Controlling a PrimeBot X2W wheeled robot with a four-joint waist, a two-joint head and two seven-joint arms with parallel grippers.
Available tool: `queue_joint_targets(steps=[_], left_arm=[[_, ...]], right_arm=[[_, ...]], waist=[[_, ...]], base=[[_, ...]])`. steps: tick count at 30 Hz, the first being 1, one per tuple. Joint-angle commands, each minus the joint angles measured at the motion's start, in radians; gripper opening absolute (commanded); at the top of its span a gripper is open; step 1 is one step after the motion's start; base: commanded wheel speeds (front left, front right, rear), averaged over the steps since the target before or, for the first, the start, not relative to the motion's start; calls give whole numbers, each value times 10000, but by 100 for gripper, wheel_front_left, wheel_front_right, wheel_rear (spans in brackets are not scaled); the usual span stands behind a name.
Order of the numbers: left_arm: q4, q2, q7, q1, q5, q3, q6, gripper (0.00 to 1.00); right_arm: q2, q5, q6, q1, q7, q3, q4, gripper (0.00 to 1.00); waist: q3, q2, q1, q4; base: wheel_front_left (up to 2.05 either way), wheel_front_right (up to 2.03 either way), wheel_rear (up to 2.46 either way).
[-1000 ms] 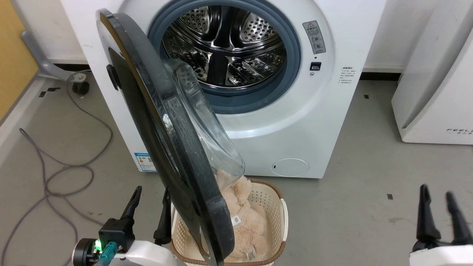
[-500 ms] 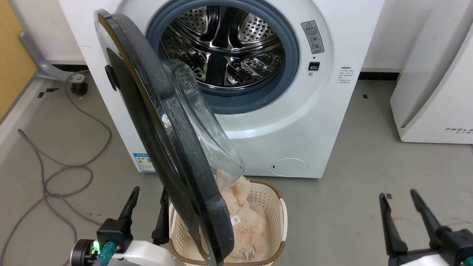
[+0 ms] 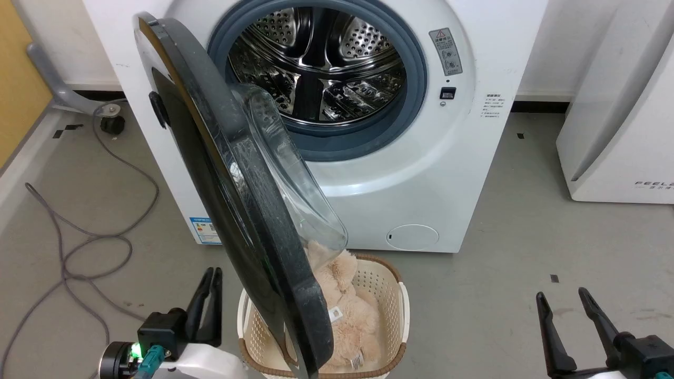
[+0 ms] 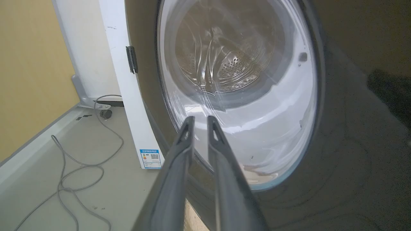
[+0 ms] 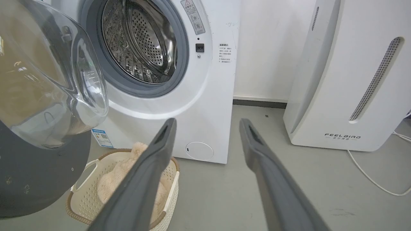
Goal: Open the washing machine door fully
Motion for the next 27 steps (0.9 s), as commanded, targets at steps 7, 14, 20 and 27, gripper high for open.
queue_joint_targets(steps=[7, 14, 20, 27], left_arm=[[-94, 66, -53, 165, 49, 26, -42, 0], [-1145, 142, -50, -112, 4, 161, 151, 0], [-3261, 355, 178, -443, 193, 198, 339, 0], [-6040, 454, 420, -830, 477, -24, 426, 0]], right_arm=[[33, 94, 6, -3, -59, 14, 79, 100], [33, 175, 6, 42, -50, -11, 110, 100], [33, 244, 6, 73, -46, -33, 139, 100], [33, 220, 6, 51, -2, -62, 202, 100]], waist=[[-3, 0, 0, -19], [2, 0, 0, 18], [-21, 0, 0, 43], [-22, 0, 0, 47]], base=[[0, 0, 0], [0, 0, 0], [0, 0, 0], [0, 0, 0]])
